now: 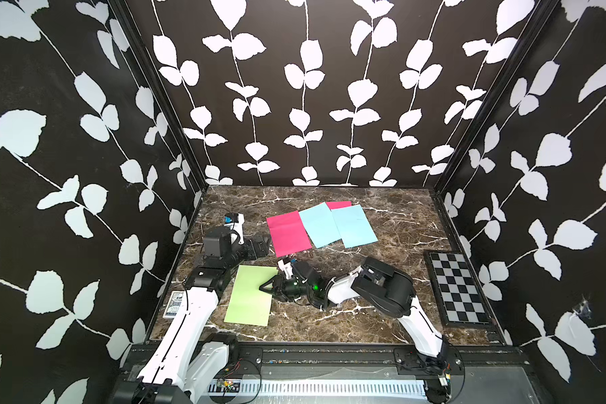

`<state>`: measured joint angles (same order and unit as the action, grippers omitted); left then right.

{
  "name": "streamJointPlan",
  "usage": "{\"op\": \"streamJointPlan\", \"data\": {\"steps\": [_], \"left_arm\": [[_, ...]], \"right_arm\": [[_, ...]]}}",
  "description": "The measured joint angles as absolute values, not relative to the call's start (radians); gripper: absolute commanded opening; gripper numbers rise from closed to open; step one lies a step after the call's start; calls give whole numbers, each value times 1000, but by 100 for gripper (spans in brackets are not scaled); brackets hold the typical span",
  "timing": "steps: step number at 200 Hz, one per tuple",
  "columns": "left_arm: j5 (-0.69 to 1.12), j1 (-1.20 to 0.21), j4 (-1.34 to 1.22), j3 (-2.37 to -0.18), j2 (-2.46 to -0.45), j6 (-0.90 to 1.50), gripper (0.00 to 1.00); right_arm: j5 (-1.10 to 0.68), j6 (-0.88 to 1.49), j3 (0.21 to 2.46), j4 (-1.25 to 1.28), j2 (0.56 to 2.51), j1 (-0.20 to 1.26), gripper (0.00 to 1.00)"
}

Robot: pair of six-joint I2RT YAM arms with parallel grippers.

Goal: Sort the scattered colored papers by color
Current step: Place the colored paper.

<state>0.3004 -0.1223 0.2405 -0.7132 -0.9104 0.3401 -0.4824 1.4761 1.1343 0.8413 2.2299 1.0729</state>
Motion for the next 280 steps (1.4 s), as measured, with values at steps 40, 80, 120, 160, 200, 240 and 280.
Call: {"op": "streamJointPlan", "data": {"steps": [40,80,120,160,200,240,280], "left_arm": [[303,-121,233,-706,-910,340,99],[306,-121,234,-698,-909,340,99],[307,-120,233,-696,-908,340,99],[311,-115,233,-690,-907,339,99],[314,-110,233,-687,-904,339,99],[318,-108,233,-683,-904,339,99],[323,-107,233,-683,-904,339,99]], "right_arm": [[-483,1456,1135,773,2193,1070,48],[-482,1436,1134,678,2159,1065,49],[-484,1420,1135,609,2135,1058,49],[-495,1412,1165,554,2137,1057,49],[-511,1410,1210,548,2143,1057,49],[-514,1410,1214,546,2150,1057,50],[-518,1409,1214,524,2157,1057,52]]}}
